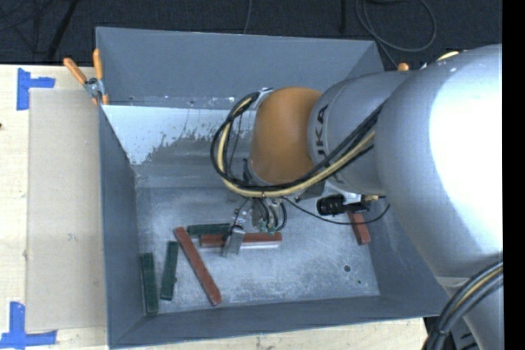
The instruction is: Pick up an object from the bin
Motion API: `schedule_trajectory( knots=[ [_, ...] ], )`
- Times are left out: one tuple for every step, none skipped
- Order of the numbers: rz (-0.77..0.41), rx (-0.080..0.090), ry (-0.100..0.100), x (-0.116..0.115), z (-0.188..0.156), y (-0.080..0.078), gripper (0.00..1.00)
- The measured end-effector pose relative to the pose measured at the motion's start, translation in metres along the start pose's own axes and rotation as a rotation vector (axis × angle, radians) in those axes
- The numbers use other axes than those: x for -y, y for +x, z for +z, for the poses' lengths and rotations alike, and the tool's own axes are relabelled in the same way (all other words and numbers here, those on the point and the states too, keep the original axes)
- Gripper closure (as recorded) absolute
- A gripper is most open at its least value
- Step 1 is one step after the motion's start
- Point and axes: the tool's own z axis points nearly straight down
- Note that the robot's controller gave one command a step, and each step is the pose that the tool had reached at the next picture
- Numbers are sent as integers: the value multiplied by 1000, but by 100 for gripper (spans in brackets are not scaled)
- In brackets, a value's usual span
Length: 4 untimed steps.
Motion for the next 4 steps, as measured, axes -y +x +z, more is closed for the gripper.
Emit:
schedule_trajectory(
  knots=[
    [62, -8, 1, -36, 1, 69, 0],
    [65, -3, 3, -33, 0, 66, 100],
    [97, 5, -2, -29, -97, 63, 100],
    [-4, 7, -2, -25, -200, 61, 100]
  ],
)
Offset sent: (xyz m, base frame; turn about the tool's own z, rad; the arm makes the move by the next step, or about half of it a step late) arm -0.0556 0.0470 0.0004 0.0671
